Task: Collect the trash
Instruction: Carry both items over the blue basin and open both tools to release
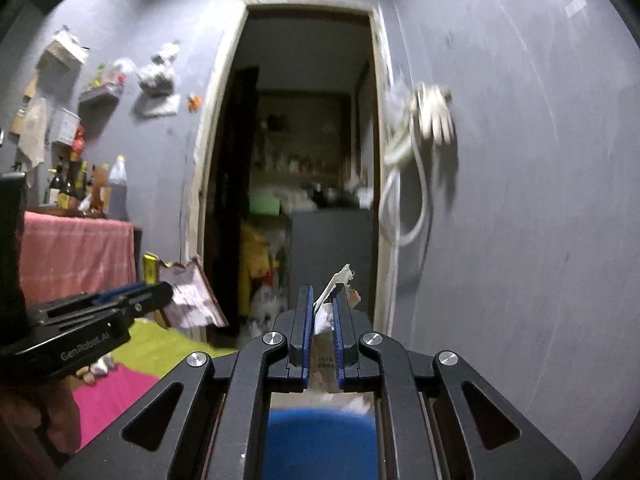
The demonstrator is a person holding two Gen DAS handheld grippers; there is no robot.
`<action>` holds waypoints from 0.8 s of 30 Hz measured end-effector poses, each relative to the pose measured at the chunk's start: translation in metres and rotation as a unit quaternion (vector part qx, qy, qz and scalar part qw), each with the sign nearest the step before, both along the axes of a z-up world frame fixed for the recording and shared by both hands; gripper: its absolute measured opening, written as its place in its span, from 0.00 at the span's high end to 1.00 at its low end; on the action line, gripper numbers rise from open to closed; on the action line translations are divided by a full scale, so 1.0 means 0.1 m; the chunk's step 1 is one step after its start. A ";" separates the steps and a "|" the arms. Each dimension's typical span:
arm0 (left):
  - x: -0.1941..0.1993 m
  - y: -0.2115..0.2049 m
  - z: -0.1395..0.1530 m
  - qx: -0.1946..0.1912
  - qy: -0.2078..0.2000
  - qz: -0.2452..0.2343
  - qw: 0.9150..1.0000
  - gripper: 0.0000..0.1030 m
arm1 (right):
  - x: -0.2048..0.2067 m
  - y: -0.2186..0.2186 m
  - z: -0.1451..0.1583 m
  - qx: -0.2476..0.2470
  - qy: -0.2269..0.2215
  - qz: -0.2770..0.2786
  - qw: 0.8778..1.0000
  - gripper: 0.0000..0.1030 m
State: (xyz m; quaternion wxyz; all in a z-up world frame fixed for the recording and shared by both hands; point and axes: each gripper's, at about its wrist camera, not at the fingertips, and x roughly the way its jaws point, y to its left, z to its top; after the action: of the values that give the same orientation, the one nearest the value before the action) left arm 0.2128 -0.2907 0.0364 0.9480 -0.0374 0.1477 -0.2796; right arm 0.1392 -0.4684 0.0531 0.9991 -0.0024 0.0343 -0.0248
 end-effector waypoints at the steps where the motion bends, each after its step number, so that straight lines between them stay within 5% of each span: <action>1: 0.07 -0.04 -0.06 0.005 0.017 -0.006 1.000 0.82 | 0.05 -0.04 -0.07 0.010 0.013 0.001 1.000 0.93; 9: 0.59 -0.36 -0.59 0.054 0.140 -0.029 0.988 0.82 | 0.34 -0.24 -0.57 0.064 0.108 -0.002 0.992 0.91; 24: 0.77 -0.37 -0.77 0.064 0.207 -0.038 0.976 0.76 | 0.53 -0.30 -0.76 0.074 0.167 -0.002 0.983 0.86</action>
State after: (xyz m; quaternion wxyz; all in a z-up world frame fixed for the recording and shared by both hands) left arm 0.2897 -0.3276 -0.0404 0.8861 -0.0285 0.3594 -0.2913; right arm 0.1918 -0.4983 -0.0233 0.9767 0.0675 0.2022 -0.0237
